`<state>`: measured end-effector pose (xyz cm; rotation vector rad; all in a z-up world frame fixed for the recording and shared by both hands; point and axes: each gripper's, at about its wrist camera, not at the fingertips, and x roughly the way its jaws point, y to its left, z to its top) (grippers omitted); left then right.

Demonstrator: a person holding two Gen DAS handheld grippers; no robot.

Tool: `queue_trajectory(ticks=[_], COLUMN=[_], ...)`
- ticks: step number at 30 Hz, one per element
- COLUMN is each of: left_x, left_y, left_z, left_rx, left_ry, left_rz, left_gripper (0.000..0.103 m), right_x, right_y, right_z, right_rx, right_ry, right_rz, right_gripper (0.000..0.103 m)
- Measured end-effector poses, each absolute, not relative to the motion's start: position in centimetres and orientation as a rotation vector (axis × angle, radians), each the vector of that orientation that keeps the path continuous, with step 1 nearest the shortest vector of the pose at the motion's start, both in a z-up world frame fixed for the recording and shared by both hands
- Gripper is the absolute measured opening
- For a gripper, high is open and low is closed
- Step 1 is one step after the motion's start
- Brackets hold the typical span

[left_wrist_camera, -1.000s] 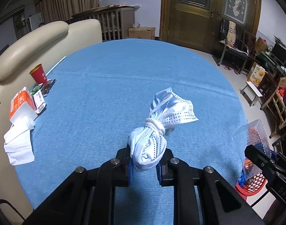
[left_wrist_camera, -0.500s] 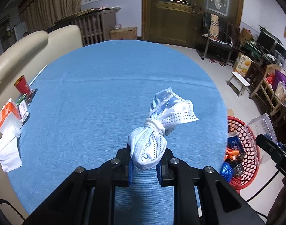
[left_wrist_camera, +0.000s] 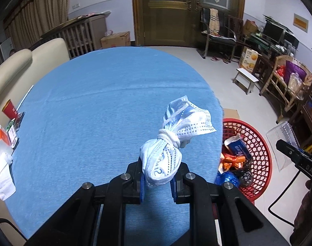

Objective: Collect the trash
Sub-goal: 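Lift and carry the white mask and clear plastic box over the red basket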

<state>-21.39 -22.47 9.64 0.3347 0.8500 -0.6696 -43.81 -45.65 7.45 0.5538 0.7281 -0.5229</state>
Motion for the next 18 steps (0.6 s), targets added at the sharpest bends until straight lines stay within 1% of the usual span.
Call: queue_trajectory(ticks=[18], left_x=[-23.7], left_y=[-25.1], left_z=[10.0], left_rx=[0.405], left_ry=[0.84], left_rz=[-0.727], left_gripper=[0.02], right_x=[-43.9], right_y=[-48.2], right_z=[4.0], right_rx=[0.617], right_ry=[0.781], right_rz=[-0.571], right_gripper=[0.055])
